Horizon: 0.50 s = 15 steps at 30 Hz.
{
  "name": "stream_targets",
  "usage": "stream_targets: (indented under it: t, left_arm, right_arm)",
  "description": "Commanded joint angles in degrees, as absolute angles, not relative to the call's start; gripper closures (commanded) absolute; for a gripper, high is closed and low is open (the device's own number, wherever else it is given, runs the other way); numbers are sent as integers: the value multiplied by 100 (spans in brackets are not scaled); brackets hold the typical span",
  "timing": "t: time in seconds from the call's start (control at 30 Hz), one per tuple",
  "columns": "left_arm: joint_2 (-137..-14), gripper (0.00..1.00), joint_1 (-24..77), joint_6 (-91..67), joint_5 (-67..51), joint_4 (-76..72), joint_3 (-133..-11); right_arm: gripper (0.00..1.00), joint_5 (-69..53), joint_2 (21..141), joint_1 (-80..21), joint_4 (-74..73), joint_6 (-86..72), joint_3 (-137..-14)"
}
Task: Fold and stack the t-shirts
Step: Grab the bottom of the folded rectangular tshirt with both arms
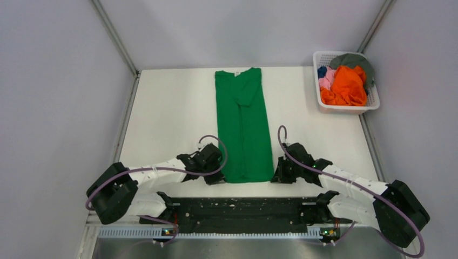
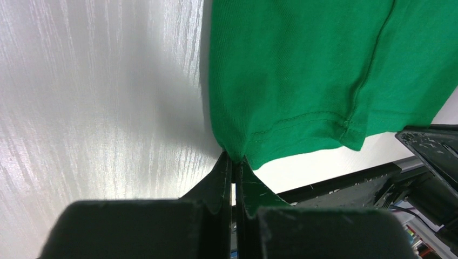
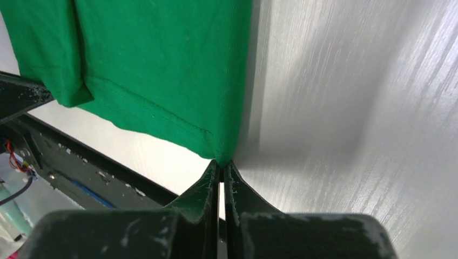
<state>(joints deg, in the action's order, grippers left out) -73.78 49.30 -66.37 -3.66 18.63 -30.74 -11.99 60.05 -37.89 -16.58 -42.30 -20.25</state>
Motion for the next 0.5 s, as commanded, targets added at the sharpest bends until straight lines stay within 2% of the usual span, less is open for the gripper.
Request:
stream_targets:
  t: [0.0,0.13,0.27,0.47]
  left_arm:
    - [-7108,100,5085,-6757,-463,1807,-2655]
    - [-6737,100,5528,-7034,-438,2239,-2475]
    - [-6367,100,5745,-7182,-333,2406,-2422]
    - [-6328,100,5749,-6791,120,2378,-2999]
  right_arm:
    - [100,-1744,5685,-4014,-1557,-4238,-1852]
    - [100,-1701,5075,-4623,-2233,-4531,-1766]
    - [100,-1686,4437,-4701,-2456,-4716,-1689]
    - [100,-1319,4381,-4706,-2368,-4472,-2190]
